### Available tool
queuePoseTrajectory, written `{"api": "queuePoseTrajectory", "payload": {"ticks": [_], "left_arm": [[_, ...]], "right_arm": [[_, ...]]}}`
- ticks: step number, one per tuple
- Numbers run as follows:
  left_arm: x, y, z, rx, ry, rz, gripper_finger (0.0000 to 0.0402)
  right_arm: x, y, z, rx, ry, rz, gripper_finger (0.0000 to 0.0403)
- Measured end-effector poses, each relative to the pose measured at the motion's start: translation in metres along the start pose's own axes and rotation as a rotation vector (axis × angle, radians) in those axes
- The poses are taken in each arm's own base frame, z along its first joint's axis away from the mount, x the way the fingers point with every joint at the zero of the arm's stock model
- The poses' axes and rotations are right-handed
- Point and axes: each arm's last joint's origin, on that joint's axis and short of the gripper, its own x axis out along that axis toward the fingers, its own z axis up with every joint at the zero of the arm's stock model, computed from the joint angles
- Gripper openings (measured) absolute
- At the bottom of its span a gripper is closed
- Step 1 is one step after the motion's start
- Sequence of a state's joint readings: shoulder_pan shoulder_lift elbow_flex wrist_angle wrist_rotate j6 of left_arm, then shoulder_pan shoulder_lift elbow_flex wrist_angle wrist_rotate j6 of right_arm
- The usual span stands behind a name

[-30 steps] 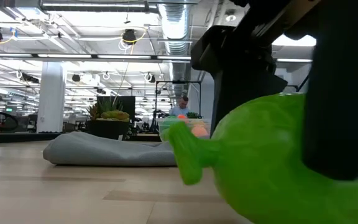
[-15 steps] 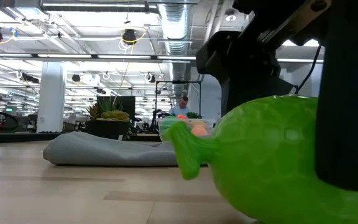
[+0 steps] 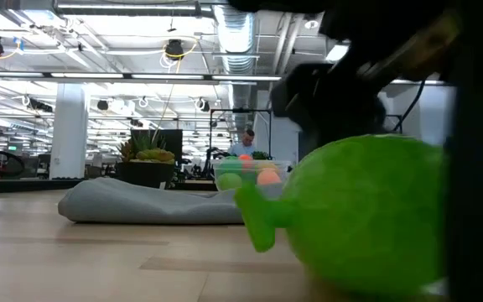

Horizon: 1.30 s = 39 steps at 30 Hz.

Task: Pick and placing Produce into tupperware
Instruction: Put the melon into the bin

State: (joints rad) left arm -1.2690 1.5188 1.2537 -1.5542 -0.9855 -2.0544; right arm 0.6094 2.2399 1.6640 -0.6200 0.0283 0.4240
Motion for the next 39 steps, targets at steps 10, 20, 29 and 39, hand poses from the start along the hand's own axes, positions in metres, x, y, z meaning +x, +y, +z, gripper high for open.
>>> {"api": "queuePoseTrajectory", "payload": {"ticks": [10,20,29,39], "left_arm": [[-0.0001,0.0005,-0.0001,0.004,0.007,0.006,0.036],[-0.0001,0.0009,0.0,0.008,0.007,0.01,0.036],[-0.0001,0.0009,0.0001,0.009,0.007,0.01,0.036],[-0.0001,0.001,0.0001,0.01,0.007,0.01,0.036]], "right_arm": [[0.0062,0.0051,-0.0022,0.054,-0.008,-0.011,0.0345],[0.0069,0.0014,-0.0026,0.06,0.012,-0.014,0.0308],[0.0076,0.0,-0.0057,0.059,0.046,-0.025,0.0284],[0.0077,-0.0012,-0.0066,0.095,0.056,-0.033,0.0259]]}}
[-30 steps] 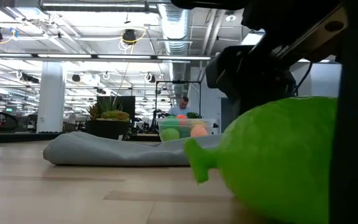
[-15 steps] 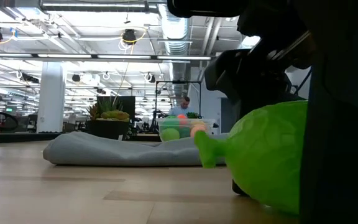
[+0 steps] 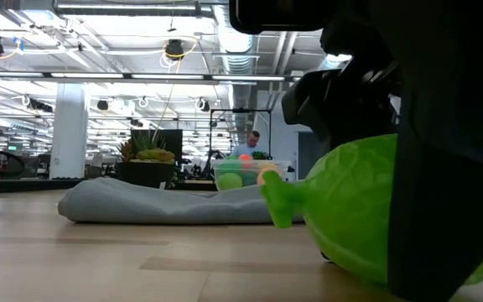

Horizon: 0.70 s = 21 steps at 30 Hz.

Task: Pick and placing Produce into tupperware
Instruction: Put the melon into the bin

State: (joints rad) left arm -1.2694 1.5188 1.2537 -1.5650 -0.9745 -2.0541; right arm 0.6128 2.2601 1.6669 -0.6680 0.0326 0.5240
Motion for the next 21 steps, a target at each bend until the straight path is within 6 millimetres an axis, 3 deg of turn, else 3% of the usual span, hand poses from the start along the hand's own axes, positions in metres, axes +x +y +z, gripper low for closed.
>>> {"api": "queuePoseTrajectory", "payload": {"ticks": [8,21], "left_arm": [[0.0,0.0,0.0,0.008,0.0,0.0,0.036],[0.0,0.0,0.0,0.013,-0.007,-0.003,0.036]], "right_arm": [[-0.004,-0.002,-0.003,0.021,0.028,-0.018,0.023],[-0.013,-0.011,-0.005,0.064,0.071,-0.077,0.0232]]}}
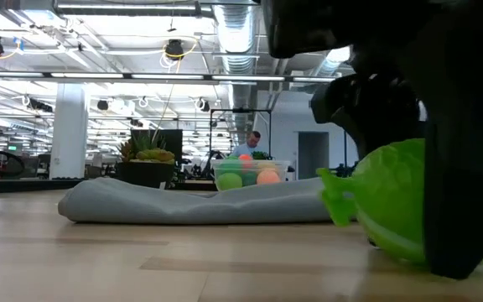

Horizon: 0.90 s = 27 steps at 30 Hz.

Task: Pick and placing Produce into tupperware
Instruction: Put the melon into the bin

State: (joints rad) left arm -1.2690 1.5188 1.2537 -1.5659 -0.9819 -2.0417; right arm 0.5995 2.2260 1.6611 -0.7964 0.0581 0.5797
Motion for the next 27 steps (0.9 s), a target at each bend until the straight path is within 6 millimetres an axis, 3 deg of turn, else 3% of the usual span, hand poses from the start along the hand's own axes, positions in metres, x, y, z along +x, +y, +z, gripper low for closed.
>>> {"api": "queuePoseTrajectory", "payload": {"ticks": [16,27], "left_arm": [[0.0,0.0,0.0,0.019,-0.002,0.002,0.036],[0.0,0.0,0.0,0.019,-0.002,0.002,0.036]], "right_arm": [[-0.021,-0.015,0.002,0.019,0.001,-0.058,0.0235],[-0.053,-0.037,0.005,0.036,-0.008,-0.136,0.0235]]}}
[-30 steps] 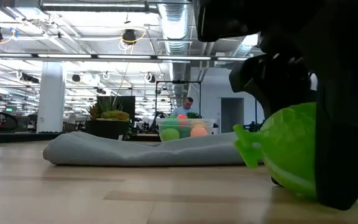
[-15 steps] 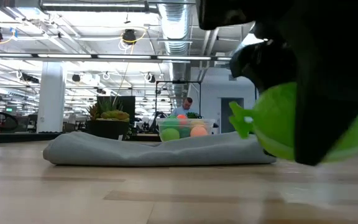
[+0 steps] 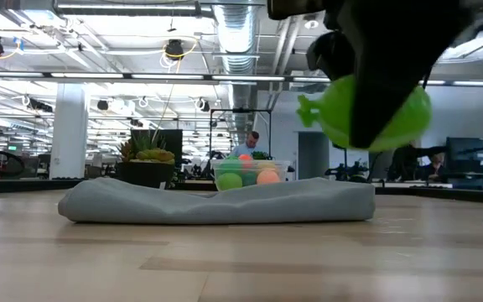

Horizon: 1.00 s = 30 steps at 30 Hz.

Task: Pick and placing Produce into tupperware
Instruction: Put the melon into the bin

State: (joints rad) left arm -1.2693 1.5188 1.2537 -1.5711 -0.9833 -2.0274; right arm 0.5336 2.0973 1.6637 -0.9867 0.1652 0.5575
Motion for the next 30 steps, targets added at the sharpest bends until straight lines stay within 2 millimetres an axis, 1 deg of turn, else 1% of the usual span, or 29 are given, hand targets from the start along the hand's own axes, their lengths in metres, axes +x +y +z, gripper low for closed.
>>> {"api": "queuePoseTrajectory", "payload": {"ticks": [3,7,13,17,20,23,30], "left_arm": [[0.0,0.0,0.0,0.0,0.0,0.0,0.036],[0.0,0.0,0.0,0.0,0.0,0.0,0.036],[0.0,0.0,0.0,0.0,0.0,0.0,0.036],[0.0,0.0,0.0,0.0,0.0,0.0,0.036],[0.0,0.0,0.0,-0.001,0.0,0.0,0.036],[0.0,0.0,0.0,0.0,0.0,0.0,0.036],[0.0,0.0,0.0,-0.001,0.0,0.0,0.036]], "right_arm": [[-0.01,-0.01,0.001,0.012,-0.012,-0.039,0.0235],[-0.03,-0.024,0.003,0.038,-0.057,-0.066,0.0235],[-0.066,-0.045,0.008,0.13,-0.204,-0.112,0.0235],[-0.091,-0.058,0.008,0.202,-0.321,-0.167,0.0235],[-0.107,-0.064,0.006,0.231,-0.393,-0.196,0.0235],[-0.119,-0.068,0.004,0.248,-0.442,-0.221,0.0235],[-0.134,-0.075,-0.001,0.295,-0.504,-0.247,0.0235]]}}
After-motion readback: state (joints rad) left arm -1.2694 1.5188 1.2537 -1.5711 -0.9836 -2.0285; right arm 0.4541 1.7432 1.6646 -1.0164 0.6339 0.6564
